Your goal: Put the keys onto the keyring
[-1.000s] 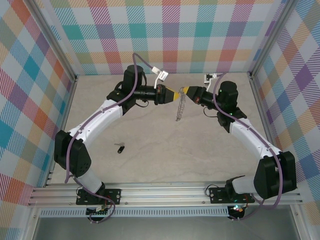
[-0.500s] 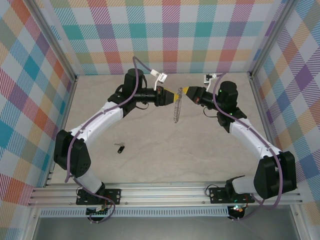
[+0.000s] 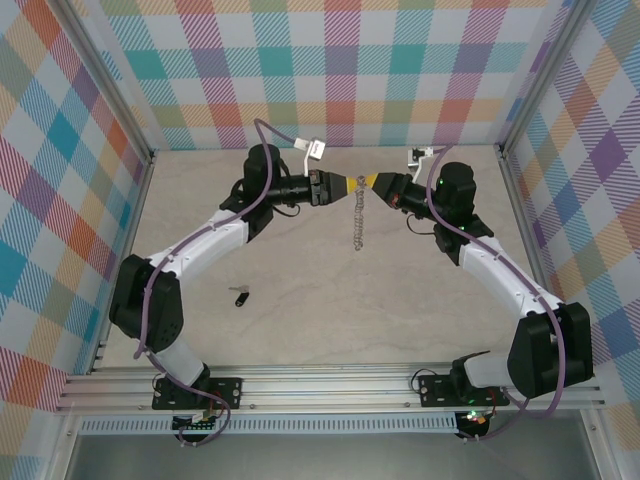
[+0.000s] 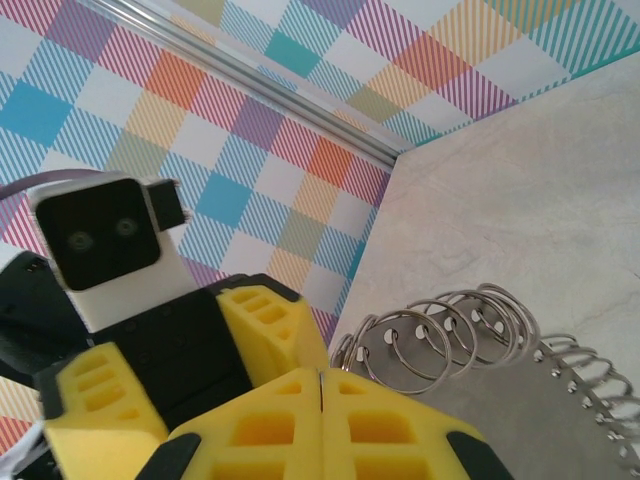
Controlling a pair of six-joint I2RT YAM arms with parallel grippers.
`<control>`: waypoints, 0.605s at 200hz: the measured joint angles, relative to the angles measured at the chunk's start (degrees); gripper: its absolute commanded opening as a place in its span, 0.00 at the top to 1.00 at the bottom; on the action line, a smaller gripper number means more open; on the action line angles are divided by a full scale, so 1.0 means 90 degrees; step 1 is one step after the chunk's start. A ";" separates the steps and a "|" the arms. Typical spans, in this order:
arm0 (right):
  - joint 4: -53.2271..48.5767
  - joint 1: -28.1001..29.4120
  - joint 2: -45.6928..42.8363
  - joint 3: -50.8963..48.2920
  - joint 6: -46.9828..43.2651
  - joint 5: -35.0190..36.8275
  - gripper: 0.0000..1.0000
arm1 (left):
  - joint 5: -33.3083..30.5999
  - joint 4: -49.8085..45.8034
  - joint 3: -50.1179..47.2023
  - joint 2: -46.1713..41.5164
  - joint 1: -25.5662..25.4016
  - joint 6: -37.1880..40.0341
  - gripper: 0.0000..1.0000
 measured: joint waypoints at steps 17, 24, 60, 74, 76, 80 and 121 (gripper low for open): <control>0.0000 0.0000 0.0000 0.0000 0.0002 0.0000 1.00 | -0.0053 0.0372 -0.0223 0.0080 0.0000 -0.0330 0.52; 0.0000 0.0000 0.0000 0.0000 0.0005 -0.0002 1.00 | -0.0078 0.0488 -0.0299 0.0097 0.0000 -0.0457 0.50; 0.0002 0.0000 0.0000 0.0000 0.0027 0.0000 1.00 | -0.0192 0.1022 -0.0381 0.0163 0.0000 -0.0935 0.50; 0.0005 0.0000 0.0000 0.0000 0.0029 0.0000 1.00 | -0.0214 0.1251 -0.0408 0.0163 -0.0002 -0.1095 0.50; 0.0005 0.0000 0.0000 0.0000 0.0032 0.0000 1.00 | -0.0216 0.1277 -0.0410 0.0165 -0.0002 -0.1115 0.50; 0.0005 0.0000 0.0000 0.0000 0.0036 0.0000 1.00 | -0.0219 0.1338 -0.0415 0.0175 -0.0002 -0.1149 0.50; 0.0046 0.0000 0.0000 0.0000 0.0097 0.0000 1.00 | -0.0255 0.1661 -0.0442 0.0330 -0.0015 -0.1360 0.50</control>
